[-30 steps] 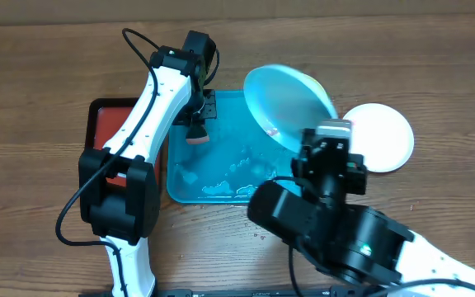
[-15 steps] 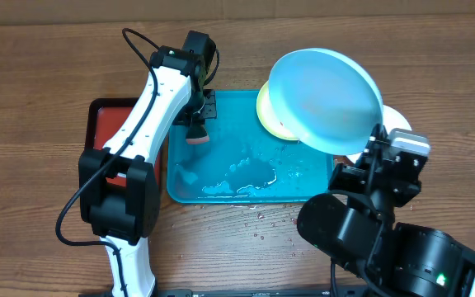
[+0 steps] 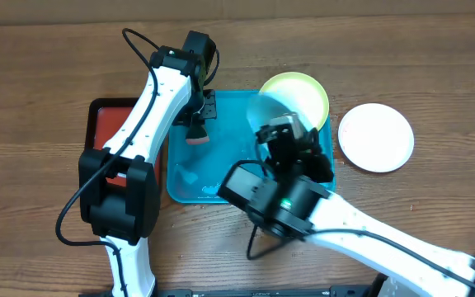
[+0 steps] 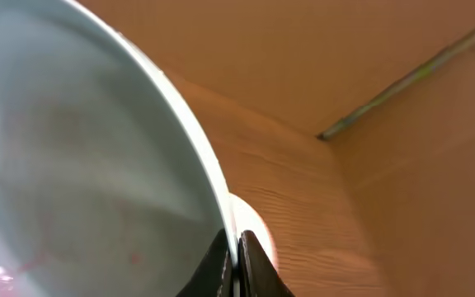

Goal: Clean dirty plates on tray and stack at the side
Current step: 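Carry the light-blue plate right and lower it onto the white plate, then release the light-blue plate on the stack with the right gripper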

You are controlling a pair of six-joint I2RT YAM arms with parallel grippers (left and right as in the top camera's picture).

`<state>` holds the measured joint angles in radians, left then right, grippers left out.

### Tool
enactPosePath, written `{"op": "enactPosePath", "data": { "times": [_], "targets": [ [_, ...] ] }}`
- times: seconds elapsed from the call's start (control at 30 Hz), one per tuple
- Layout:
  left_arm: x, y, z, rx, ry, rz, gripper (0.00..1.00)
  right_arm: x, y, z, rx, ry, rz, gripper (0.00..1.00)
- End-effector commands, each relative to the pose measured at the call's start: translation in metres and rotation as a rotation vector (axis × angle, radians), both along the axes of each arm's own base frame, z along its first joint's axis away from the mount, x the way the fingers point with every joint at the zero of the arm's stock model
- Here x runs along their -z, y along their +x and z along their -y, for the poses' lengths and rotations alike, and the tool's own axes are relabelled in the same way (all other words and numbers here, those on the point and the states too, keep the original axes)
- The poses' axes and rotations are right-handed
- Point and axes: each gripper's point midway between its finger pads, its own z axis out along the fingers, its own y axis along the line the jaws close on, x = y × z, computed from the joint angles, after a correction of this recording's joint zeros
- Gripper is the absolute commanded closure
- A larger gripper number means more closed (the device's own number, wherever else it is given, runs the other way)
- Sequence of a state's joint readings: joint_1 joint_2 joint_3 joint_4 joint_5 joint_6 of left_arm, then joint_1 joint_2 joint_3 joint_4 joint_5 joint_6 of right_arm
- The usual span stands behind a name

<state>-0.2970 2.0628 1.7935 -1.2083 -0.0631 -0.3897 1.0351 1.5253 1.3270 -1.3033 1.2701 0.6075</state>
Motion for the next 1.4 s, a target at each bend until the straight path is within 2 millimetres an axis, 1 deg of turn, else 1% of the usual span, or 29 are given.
{"op": "enactPosePath", "data": {
  "times": [0.0,0.1,0.2,0.23,0.27,0.37,0.43,0.5,0.6,0.7,0.8,0.87,0.93,1.07,1.17,1.23,1.37],
  "targets": [
    [-0.001,-0.001,-0.003,-0.005,0.003,0.0,0.96,-0.016,0.002,0.009,0.051,0.045,0.097,0.96],
    [-0.001,-0.001,-0.003,-0.005,0.003,0.001,0.96,-0.025,-0.003,0.021,0.099,0.147,0.151,0.96],
    [-0.001,0.0,-0.003,-0.005,0.002,0.001,0.96,-0.035,-0.008,0.047,0.178,0.283,0.184,0.96],
    [-0.001,0.0,-0.003,-0.005,0.002,0.002,0.96,-0.037,-0.009,0.058,0.209,0.322,0.184,0.96],
    [-0.001,0.0,-0.003,-0.005,0.001,0.003,0.96,-0.04,-0.01,0.08,0.275,0.386,0.183,0.96],
    [-0.001,0.0,-0.003,-0.005,0.001,0.004,0.96,-0.041,-0.011,0.122,0.413,0.484,0.186,0.96],
    [-0.001,0.001,-0.002,-0.005,-0.001,0.006,0.96,-0.037,-0.011,0.149,0.503,0.533,0.16,0.96],
    [-0.001,0.001,-0.001,-0.004,-0.007,0.006,0.96,-0.029,-0.005,0.168,0.553,0.58,0.103,0.96],
    [-0.001,0.001,-0.001,-0.004,-0.007,0.007,0.96,-0.009,0.014,0.19,0.589,0.722,0.009,0.96],
    [-0.001,0.001,-0.001,-0.004,-0.006,0.005,0.96,0.013,0.033,0.21,0.617,0.924,-0.06,0.96],
    [-0.001,0.001,-0.001,-0.004,-0.006,0.005,0.96,0.037,0.041,0.233,0.691,1.076,-0.111,0.96],
    [-0.001,0.001,-0.001,-0.004,-0.006,0.006,0.96,0.056,0.042,0.249,0.756,1.136,-0.149,0.96],
    [-0.001,0.001,-0.001,-0.004,-0.007,0.008,0.96,0.077,0.043,0.259,0.792,1.174,-0.213,0.96],
    [-0.002,0.003,0.0,-0.004,-0.01,0.017,0.96,0.115,0.047,0.266,0.838,1.198,-0.335,0.96],
    [-0.002,0.004,0.0,-0.005,-0.01,0.019,0.96,0.141,0.048,0.265,0.868,1.187,-0.42,0.96],
    [-0.002,0.004,0.0,-0.004,-0.01,0.019,0.96,0.16,0.047,0.264,0.896,1.181,-0.474,0.96],
    [-0.002,0.004,0.0,-0.004,-0.01,0.018,0.96,0.191,0.041,0.261,0.941,1.173,-0.551,0.96]
  ]
}}
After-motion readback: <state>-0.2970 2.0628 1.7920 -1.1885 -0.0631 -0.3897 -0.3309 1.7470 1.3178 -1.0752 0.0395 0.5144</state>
